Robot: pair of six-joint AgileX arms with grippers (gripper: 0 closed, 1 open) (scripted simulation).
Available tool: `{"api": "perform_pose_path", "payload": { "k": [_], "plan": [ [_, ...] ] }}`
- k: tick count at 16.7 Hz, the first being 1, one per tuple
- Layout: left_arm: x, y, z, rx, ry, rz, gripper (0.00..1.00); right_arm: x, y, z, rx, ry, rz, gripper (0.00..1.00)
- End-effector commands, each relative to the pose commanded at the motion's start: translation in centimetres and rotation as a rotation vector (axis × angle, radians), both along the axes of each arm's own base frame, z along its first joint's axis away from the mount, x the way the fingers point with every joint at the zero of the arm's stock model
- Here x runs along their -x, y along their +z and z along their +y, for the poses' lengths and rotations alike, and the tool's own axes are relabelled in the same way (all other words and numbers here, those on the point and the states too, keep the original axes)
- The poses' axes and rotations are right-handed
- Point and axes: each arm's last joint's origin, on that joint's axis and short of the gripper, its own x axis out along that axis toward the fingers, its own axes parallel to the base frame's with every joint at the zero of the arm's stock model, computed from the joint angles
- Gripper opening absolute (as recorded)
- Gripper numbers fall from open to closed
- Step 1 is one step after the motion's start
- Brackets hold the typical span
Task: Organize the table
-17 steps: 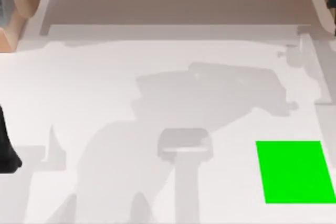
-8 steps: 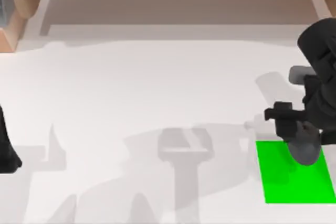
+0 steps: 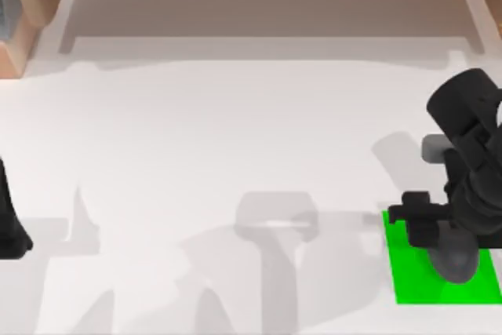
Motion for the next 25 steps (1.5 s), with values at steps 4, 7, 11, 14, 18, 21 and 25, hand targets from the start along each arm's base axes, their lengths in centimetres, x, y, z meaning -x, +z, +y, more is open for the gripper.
{"api": "perform_pose_path", "payload": {
  "k": [4, 7, 11, 14, 18, 21, 25],
  "plan": [
    [0.0, 0.0, 0.0, 0.0, 0.0, 0.0, 1.0, -0.1, -0.1, -0.1, 0.0, -0.005, 0.005, 0.0],
    [0.0, 0.0, 0.0, 0.0, 0.0, 0.0, 1.0, -0.2, 0.4, 0.0, -0.009, -0.004, -0.015, 0.0],
    [0.0, 0.0, 0.0, 0.0, 0.0, 0.0, 1.0, -0.6, 1.2, 0.2, -0.025, -0.002, -0.055, 0.0],
    [0.0, 0.0, 0.0, 0.0, 0.0, 0.0, 1.0, -0.8, 1.7, 0.3, -0.036, -0.001, -0.085, 0.0],
    [0.0, 0.0, 0.0, 0.0, 0.0, 0.0, 1.0, -1.0, 2.2, 0.4, -0.046, -0.001, -0.11, 0.0],
    [0.0, 0.0, 0.0, 0.0, 0.0, 0.0, 1.0, -1.0, 2.1, 0.4, -0.047, 0.0, -0.113, 0.0],
    [0.0, 0.0, 0.0, 0.0, 0.0, 0.0, 1.0, -0.8, 1.1, 0.3, -0.033, 0.0, -0.082, 0.0]
  ]
}}
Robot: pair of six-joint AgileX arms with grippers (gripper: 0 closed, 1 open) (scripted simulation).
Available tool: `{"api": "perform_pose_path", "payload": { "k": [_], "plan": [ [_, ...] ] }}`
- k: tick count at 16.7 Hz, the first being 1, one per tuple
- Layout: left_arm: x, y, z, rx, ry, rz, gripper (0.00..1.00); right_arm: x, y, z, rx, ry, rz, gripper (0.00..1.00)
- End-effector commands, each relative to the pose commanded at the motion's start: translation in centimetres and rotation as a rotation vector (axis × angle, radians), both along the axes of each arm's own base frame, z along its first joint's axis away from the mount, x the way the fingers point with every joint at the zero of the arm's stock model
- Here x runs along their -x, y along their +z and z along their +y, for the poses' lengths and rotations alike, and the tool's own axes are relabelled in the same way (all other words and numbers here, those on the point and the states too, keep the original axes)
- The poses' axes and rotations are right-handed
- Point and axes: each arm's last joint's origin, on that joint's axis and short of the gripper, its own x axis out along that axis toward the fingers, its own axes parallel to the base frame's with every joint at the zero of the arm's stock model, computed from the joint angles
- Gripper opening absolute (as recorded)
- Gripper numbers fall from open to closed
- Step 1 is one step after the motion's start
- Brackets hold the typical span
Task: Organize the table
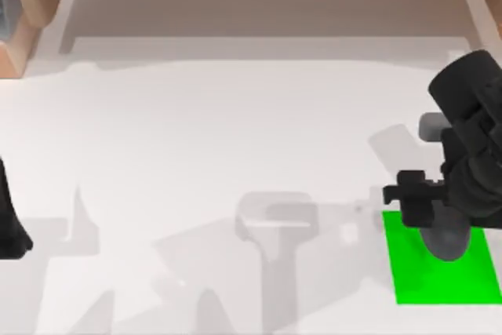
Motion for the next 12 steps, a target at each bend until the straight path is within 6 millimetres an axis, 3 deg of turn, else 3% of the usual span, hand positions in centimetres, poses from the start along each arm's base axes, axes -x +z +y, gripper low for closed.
{"api": "perform_pose_path", "payload": {
  "k": [4, 9, 12],
  "plan": [
    [0.0, 0.0, 0.0, 0.0, 0.0, 0.0, 1.0, 0.6, -2.0, -0.3, 0.031, 0.0, 0.077, 0.0],
    [0.0, 0.0, 0.0, 0.0, 0.0, 0.0, 1.0, 0.7, -2.1, -0.3, 0.033, 0.0, 0.082, 0.0],
    [0.0, 0.0, 0.0, 0.0, 0.0, 0.0, 1.0, 0.7, -2.1, -0.3, 0.033, 0.0, 0.082, 0.23]
  ]
}}
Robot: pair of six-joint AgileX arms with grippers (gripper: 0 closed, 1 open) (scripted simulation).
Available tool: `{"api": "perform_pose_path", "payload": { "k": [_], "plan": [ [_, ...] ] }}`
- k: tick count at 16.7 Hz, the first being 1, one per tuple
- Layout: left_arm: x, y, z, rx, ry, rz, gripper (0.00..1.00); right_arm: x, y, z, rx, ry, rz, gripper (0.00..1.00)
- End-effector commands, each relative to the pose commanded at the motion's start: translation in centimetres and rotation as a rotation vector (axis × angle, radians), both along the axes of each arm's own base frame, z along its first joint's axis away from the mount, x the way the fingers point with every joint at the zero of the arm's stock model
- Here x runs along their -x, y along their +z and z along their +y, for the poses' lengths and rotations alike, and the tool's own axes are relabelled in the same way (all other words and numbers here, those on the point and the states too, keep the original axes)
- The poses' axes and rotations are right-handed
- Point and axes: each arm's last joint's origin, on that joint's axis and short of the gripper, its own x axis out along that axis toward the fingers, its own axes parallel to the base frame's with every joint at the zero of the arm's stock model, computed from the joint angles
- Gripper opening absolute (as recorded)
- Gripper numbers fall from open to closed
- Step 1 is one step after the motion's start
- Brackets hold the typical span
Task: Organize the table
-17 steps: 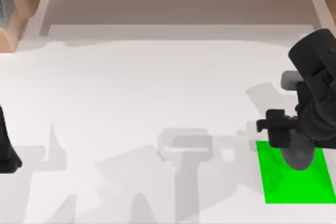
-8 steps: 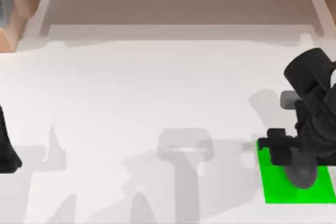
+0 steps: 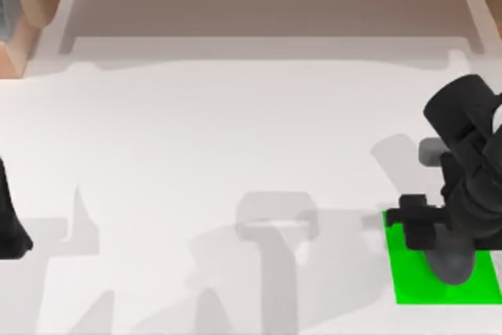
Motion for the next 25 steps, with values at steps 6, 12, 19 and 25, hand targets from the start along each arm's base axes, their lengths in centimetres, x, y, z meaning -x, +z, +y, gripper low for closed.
{"api": "perform_pose_path", "payload": {
  "k": [6, 12, 19, 25],
  "plan": [
    [0.0, 0.0, 0.0, 0.0, 0.0, 0.0, 1.0, 0.0, 0.0, 0.0, 0.0, 0.0, 0.0, 0.68],
    [0.0, 0.0, 0.0, 0.0, 0.0, 0.0, 1.0, 0.0, 0.0, 0.0, 0.0, 0.0, 0.0, 1.0],
    [0.0, 0.0, 0.0, 0.0, 0.0, 0.0, 1.0, 0.0, 0.0, 0.0, 0.0, 0.0, -0.001, 1.0],
    [0.0, 0.0, 0.0, 0.0, 0.0, 0.0, 1.0, -1.9, 0.9, -3.6, -0.039, -0.02, -0.166, 1.0]
  ]
}}
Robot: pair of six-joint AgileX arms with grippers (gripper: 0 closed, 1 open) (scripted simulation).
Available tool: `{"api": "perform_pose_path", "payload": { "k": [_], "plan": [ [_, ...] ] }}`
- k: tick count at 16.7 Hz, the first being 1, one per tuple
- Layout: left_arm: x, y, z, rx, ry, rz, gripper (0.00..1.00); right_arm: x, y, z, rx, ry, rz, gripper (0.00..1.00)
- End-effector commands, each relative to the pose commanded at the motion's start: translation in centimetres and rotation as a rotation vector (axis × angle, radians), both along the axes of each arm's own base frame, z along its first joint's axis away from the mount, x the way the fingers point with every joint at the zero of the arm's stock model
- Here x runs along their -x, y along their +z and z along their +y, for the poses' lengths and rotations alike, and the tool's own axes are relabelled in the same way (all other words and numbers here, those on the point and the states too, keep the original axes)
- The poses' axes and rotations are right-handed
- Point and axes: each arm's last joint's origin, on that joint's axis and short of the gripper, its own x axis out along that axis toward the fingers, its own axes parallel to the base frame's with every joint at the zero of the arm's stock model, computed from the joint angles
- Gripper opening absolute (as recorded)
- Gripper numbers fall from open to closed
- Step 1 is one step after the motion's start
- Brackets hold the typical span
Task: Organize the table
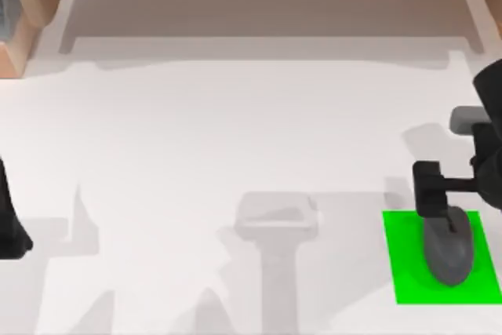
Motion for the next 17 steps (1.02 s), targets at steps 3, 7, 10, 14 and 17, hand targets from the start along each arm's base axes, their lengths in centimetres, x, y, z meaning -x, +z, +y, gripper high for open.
{"api": "perform_pose_path", "payload": {
  "k": [3, 7, 10, 14, 17],
  "plan": [
    [0.0, 0.0, 0.0, 0.0, 0.0, 0.0, 1.0, -1.0, -0.7, -4.7, 0.005, -0.012, -0.146, 1.0],
    [0.0, 0.0, 0.0, 0.0, 0.0, 0.0, 1.0, -0.7, -2.6, -12.1, 0.1, 0.01, -0.368, 1.0],
    [0.0, 0.0, 0.0, 0.0, 0.0, 0.0, 1.0, 0.7, -3.7, -17.2, 0.26, 0.078, -0.535, 1.0],
    [0.0, 0.0, 0.0, 0.0, 0.0, 0.0, 1.0, 2.9, -4.9, -21.6, 0.562, 0.267, -0.712, 1.0],
    [0.0, 0.0, 0.0, 0.0, 0.0, 0.0, 1.0, 4.1, -5.5, -23.2, 0.814, 0.462, -0.801, 1.0]
  ]
}}
